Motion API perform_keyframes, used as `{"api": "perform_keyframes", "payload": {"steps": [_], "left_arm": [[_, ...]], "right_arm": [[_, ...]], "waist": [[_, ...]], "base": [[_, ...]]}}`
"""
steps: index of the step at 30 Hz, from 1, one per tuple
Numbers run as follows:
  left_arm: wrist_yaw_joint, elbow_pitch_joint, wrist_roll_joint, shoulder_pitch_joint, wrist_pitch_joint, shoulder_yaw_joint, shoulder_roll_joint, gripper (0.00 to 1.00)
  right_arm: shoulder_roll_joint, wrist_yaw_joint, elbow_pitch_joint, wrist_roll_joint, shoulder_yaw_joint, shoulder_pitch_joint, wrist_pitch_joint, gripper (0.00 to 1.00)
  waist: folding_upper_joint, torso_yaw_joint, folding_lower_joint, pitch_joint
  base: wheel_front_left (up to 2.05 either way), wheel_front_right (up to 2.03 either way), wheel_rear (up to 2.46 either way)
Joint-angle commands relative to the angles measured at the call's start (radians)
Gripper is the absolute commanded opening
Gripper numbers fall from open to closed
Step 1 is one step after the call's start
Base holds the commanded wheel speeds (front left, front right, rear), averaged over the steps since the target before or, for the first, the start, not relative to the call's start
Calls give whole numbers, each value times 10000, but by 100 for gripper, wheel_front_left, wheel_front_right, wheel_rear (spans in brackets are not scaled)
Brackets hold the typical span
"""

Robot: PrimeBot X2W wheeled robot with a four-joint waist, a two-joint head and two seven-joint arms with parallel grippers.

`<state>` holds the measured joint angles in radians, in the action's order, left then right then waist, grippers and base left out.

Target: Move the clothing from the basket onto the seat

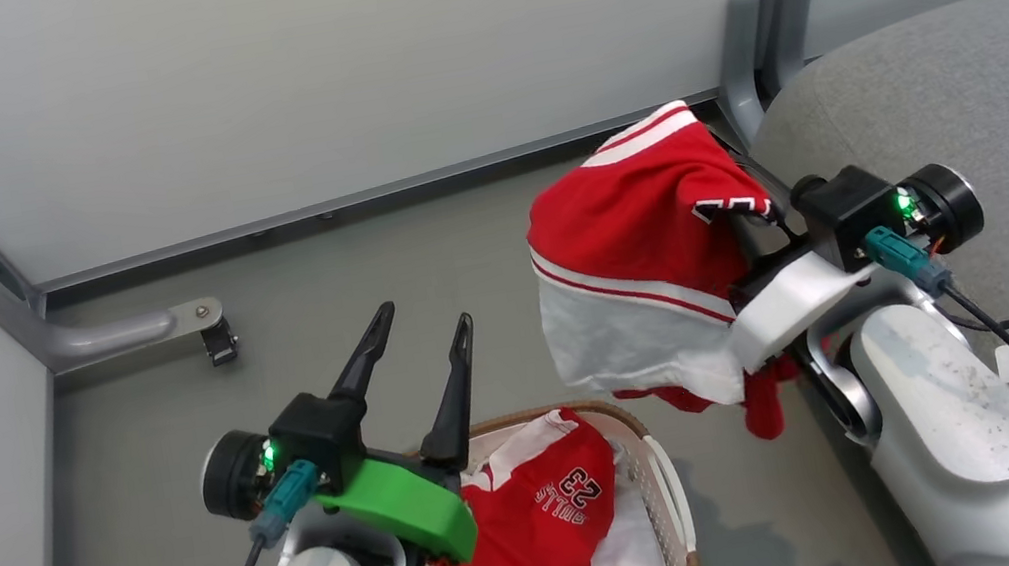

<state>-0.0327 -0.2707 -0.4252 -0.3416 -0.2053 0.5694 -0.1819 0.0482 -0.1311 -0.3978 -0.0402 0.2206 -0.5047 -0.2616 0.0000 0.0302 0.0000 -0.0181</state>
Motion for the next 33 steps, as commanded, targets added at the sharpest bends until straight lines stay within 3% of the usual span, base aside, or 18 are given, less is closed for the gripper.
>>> {"api": "perform_keyframes", "payload": {"steps": [1, 15, 33], "left_arm": [[-59, -94, -24, 218, -104, 37, 4, 100], [-44, -524, 298, 531, -526, 352, 314, 100], [-98, -501, 774, 155, -598, 545, 479, 100]], "right_arm": [[40, 7, 41, 88, -104, 122, -53, 0], [42, 7, 246, 343, -507, 172, -53, 0], [168, 8, 941, 870, -1282, 400, -53, 0]], "waist": [[0, 35, 0, -24], [0, 788, 0, -276], [0, 4189, 0, -1385]], "base": [[0, 0, 0], [0, 0, 0], [0, 0, 0]]}}
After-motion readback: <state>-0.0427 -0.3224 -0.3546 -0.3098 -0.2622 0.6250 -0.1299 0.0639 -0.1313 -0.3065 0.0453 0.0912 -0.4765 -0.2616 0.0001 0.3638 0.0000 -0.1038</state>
